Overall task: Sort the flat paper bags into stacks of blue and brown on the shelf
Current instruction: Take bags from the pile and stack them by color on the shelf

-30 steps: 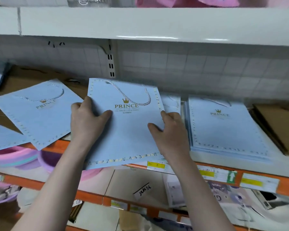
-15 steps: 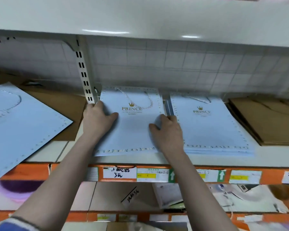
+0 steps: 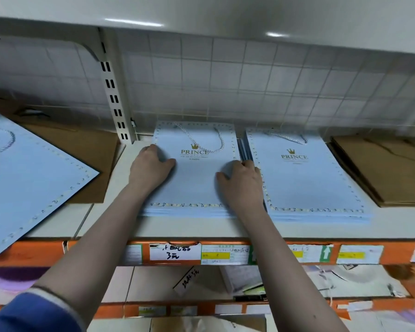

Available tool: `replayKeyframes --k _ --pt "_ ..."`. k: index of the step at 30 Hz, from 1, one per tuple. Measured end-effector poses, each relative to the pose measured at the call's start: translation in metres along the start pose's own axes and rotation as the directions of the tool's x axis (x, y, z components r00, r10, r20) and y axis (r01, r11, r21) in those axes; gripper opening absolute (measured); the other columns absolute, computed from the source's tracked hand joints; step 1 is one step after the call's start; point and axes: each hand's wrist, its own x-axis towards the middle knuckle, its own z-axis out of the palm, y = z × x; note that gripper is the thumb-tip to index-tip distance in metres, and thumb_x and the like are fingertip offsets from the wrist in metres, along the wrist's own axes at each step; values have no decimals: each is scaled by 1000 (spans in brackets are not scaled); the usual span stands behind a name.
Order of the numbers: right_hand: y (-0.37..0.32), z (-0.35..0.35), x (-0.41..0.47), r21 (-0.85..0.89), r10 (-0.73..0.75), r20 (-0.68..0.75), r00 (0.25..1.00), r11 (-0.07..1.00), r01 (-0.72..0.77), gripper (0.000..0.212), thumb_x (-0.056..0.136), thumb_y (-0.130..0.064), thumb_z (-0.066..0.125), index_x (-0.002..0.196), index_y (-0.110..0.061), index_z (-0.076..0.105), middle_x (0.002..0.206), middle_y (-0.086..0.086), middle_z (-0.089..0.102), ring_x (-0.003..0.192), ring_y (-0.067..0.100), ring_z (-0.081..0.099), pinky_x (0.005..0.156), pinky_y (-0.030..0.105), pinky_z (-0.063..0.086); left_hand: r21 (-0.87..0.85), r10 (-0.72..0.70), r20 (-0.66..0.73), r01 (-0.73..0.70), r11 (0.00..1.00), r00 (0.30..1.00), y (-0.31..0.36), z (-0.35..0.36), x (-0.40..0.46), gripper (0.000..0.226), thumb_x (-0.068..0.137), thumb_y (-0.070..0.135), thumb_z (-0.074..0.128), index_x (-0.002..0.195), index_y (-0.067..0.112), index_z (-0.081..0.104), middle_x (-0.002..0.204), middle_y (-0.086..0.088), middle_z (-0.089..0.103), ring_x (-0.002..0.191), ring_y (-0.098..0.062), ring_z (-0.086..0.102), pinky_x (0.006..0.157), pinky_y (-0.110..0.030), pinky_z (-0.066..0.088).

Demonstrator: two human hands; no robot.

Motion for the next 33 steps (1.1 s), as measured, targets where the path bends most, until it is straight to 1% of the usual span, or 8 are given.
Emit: replayKeyframes --k 5,8,12,15,22,28,31,33 --pt "-1 0 1 61 -3 14 1000 998 2 38 96 -27 45 122 0 49 124 15 46 110 30 47 84 30 36 -5 21 29 -20 1000 999 -1 -2 1 29 90 30 56 85 7 39 93 -11 45 82 -26 41 68 -31 29" --pt "0 -2 -2 34 -25 18 1000 999 24 42 95 -31 45 124 -1 48 125 15 47 112 30 45 90 33 37 38 28 24 -29 999 999 -1 -5 -2 31 91 33 55 89 4 42 101 -15 49 97 -33 48 73 -33 33" --pt "-1 -8 -11 -65 -80 -39 996 995 77 44 97 -36 42 127 -4 45 127 13 47 116 28 43 93 33 35 147 68 -75 -57 987 995 -1 -17 -22 47 92 37 54 117 -2 51 129 -19 48 120 -35 44 94 -40 38" --pt "-6 -9 -21 -88 -161 -58 985 984 156 45 98 -38 40 129 -5 44 130 12 46 120 28 42 96 34 34 220 89 -178 -48 974 980 -4 -35 -43 52 91 35 55 125 -4 49 134 -22 46 124 -37 42 100 -43 36" --pt "-28 11 -62 3 -357 -41 933 934 358 38 95 -33 44 118 -3 50 119 13 51 113 28 43 93 35 34 309 -9 -382 137 941 924 -34 -76 -112 47 89 28 59 121 -4 51 129 -24 48 123 -36 40 96 -45 34" --pt "-59 33 -93 115 -479 -63 875 868 483 34 85 -25 61 99 6 60 95 25 58 95 41 54 81 43 42 345 -78 -480 270 899 874 -76 -106 -169 37 84 23 64 99 -10 55 107 -31 53 107 -44 47 86 -50 38" --pt "-73 36 -102 119 -535 -9 845 839 532 41 90 -29 58 115 4 57 108 22 57 105 37 49 88 42 38 357 -92 -511 308 882 855 -93 -119 -185 34 83 21 64 92 -10 54 97 -32 54 99 -48 50 85 -53 40" --pt "-81 39 -104 113 -562 -14 827 821 559 43 91 -31 56 119 1 55 112 20 56 109 35 48 90 40 37 337 -148 -515 358 871 845 -102 -127 -191 38 85 23 64 99 -10 53 108 -33 53 109 -48 46 93 -53 37"
